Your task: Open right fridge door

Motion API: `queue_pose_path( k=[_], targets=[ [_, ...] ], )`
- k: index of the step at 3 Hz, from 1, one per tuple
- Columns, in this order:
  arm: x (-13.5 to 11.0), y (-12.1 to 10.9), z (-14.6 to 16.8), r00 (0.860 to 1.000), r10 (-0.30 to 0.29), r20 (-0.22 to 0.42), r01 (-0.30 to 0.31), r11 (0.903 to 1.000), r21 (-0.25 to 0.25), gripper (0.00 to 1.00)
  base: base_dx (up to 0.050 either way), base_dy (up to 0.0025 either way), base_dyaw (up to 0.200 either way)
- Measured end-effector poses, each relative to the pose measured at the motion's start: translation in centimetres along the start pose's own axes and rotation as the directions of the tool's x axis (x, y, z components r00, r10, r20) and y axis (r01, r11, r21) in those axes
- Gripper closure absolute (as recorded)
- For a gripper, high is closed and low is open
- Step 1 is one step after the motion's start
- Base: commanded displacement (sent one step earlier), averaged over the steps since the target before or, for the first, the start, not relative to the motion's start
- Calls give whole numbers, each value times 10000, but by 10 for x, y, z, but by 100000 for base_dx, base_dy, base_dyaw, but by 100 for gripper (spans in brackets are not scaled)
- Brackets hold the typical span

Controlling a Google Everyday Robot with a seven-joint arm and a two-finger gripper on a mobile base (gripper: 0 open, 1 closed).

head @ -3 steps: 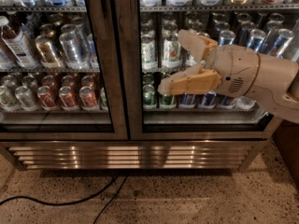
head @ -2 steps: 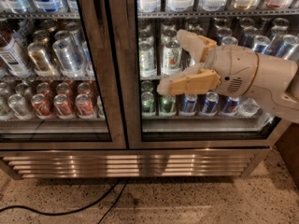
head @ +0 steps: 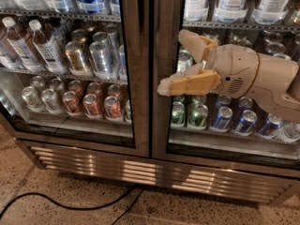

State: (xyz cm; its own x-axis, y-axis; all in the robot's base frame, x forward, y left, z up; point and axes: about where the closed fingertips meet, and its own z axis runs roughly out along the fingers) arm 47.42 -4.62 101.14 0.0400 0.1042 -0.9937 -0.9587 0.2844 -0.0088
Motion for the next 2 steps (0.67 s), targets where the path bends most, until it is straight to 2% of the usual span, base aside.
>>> queue_pose_path(
  k=[1,2],
  targets=[
    [0,0,0,10000,0,0,0,10000,-1,0,3394,242,14709],
    [0,0,0,10000,0,0,0,10000,-1,0,0,0,0]
  ],
)
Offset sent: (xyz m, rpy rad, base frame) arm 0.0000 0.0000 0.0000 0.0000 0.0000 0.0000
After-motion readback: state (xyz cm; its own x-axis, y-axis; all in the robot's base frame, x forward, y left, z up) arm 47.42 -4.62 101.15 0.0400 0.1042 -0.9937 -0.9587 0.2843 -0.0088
